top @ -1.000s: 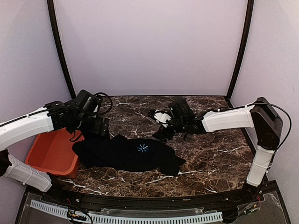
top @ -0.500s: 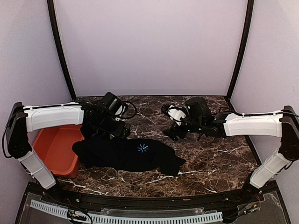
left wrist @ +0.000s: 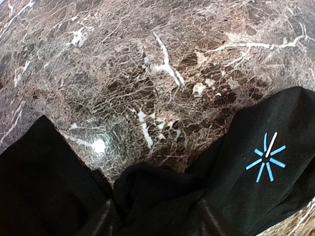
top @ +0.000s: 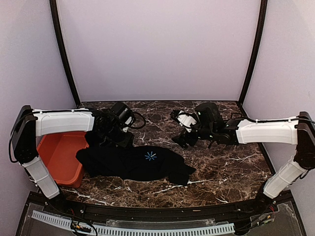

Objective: Pin the brooch onto the clothing
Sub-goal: Pick up the crumped clothing from the center of the board.

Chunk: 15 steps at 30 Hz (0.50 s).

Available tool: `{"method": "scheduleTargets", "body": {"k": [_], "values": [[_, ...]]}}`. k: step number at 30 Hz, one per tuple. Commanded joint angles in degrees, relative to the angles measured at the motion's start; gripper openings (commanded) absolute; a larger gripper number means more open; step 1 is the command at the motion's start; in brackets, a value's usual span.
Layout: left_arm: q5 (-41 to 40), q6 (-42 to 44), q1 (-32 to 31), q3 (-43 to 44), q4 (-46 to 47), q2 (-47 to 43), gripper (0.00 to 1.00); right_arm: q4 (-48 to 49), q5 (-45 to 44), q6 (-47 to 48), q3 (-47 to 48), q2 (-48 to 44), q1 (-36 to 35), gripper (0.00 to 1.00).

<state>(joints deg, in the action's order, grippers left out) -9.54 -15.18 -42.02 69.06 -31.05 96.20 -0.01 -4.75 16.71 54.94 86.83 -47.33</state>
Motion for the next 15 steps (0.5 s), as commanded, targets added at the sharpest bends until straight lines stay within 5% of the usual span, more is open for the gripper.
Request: {"method": "scheduleTargets", "body": {"k": [1,7,9,12,15], "values": [[-1.10,1.00,0.11,-1.37,-3.09,-1.96,0.51,0.89,-0.43,-0.89,-0.46,1.01,-0.22,0.99],[-0.16,1.74,0.11,-1.71,-4.06,-2.45,0.45,0.89,-0.52,-0.81,-0.35,1.10,-0.22,0.99],[-0.05,2.11,0.10,-1.92,-4.09,-2.50,0.37,0.89,-0.51,-0.80,-0.15,1.23,-0.22,0.99],[0.28,2.56,0.10,-1.76,-3.75,-2.29,0.08,0.85,-0.21,-0.80,0.44,1.44,-0.22,0.99],[2.77,4.21,0.15,-0.74,-2.48,-3.00,0.01,0.89,0.49,-0.70,1.51,2.11,-0.22,0.99]]}}
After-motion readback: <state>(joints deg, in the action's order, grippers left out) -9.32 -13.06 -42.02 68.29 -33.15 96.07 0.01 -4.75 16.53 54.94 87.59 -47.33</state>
